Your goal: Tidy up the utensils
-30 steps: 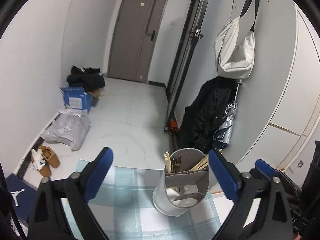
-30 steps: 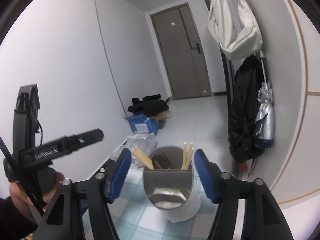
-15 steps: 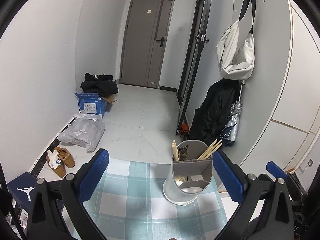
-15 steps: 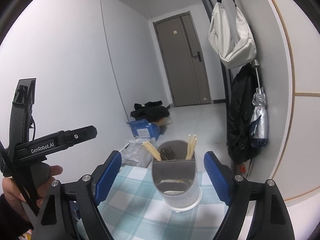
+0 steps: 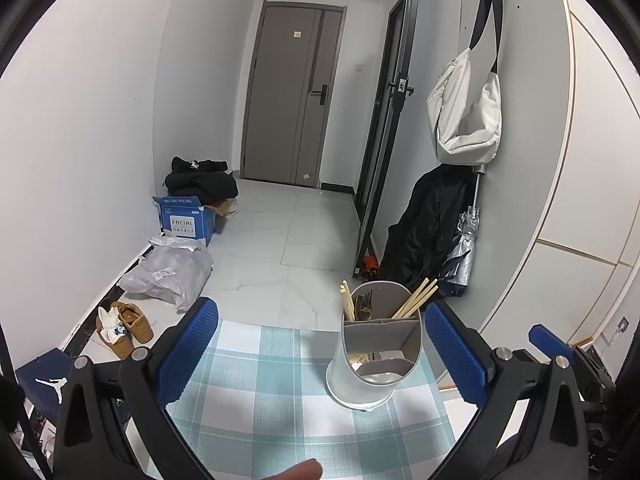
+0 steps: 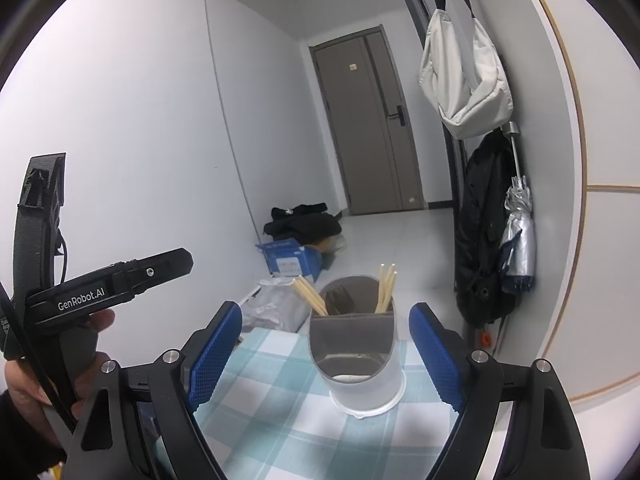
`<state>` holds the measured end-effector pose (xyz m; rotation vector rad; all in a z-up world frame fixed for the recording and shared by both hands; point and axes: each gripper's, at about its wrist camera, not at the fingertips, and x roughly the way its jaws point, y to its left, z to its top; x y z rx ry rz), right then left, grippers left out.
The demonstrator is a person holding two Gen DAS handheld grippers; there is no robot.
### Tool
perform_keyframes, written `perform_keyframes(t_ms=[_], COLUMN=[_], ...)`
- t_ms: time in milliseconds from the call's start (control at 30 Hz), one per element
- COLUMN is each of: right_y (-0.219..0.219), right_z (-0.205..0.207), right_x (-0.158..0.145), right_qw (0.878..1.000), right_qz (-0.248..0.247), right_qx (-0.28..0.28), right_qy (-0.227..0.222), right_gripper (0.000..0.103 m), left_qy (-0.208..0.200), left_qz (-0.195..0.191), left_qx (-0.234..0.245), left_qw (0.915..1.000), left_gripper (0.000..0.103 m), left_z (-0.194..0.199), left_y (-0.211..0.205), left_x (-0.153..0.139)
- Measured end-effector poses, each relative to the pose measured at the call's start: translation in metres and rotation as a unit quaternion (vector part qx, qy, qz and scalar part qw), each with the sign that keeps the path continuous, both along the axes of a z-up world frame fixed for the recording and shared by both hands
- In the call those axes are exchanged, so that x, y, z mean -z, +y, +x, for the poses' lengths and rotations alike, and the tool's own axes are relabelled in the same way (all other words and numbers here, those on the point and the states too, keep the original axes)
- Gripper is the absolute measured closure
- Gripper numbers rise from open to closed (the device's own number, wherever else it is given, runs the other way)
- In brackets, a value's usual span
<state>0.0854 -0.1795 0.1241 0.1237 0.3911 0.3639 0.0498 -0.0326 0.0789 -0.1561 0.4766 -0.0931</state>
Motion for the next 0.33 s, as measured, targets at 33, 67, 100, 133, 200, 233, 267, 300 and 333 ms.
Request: perform_keyframes(t_ms=[33,67,100,133,200,233,267,300,333], right_y=[0.0003,0.0004,0.0005,0.0006,0.0008,0.0008,0.0008,0.0008,0.0008], right_z=[-0.0003,-0.0004,-0.0009,-0.0010,-0.0010,-0.0009,-0.0009,-0.0006,-0.0003], right_x=[0.0002,0.0003,0.0007,0.0012,0.0016,0.0017,0.0019,0.0022,0.0027], right_qw=[1.000,1.000,1.000,1.000,1.000,1.000,1.000,1.000,1.000], right_qz=[-0.001,-0.001,-0.001,-0.001,-0.002,-0.002,-0.002,-0.002,-0.002], right_qx=[0.000,0.000,-0.001,-0.001,-0.001,-0.001,-0.001,-0.001,-0.001], right_qy=[0.000,-0.001,-0.001,0.000,0.000,0.000,0.000,0.001,0.001], right_gripper=[0.017,0.017,0.017,0.017,0.017,0.017,0.017,0.017,0.017], left_qy=[0.001,0.002,0.003,0.003,0.003,0.003,0.001,-0.001,-0.001], left_qz=[0.000,-0.001,-0.002,-0.003,-0.005,-0.004,-0.003,-0.003,-0.002], left_qx=[0.000,0.000,0.001,0.001,0.004,0.005,0.008,0.011,0.012], left_qw=[1.0000,1.0000,1.0000,1.0000,1.0000,1.0000,1.0000,0.9999,0.9999], left_gripper=[0.001,0.001,0.001,0.001,0.001,0.001,0.001,0.001,0.001], left_z=[0.0001,0.0002,0.0004,0.0004,0.0001,-0.0002,-0.0007,-0.0011,-0.0009], left_y=[0.0004,0.0005,0.0007,0.0009,0.0006,0.0001,-0.0005,-0.0012,-0.0019], left_x=[0.0004,0.0008,0.0011,0.0013,0.0015,0.0018,0.0023,0.0031,0.0036])
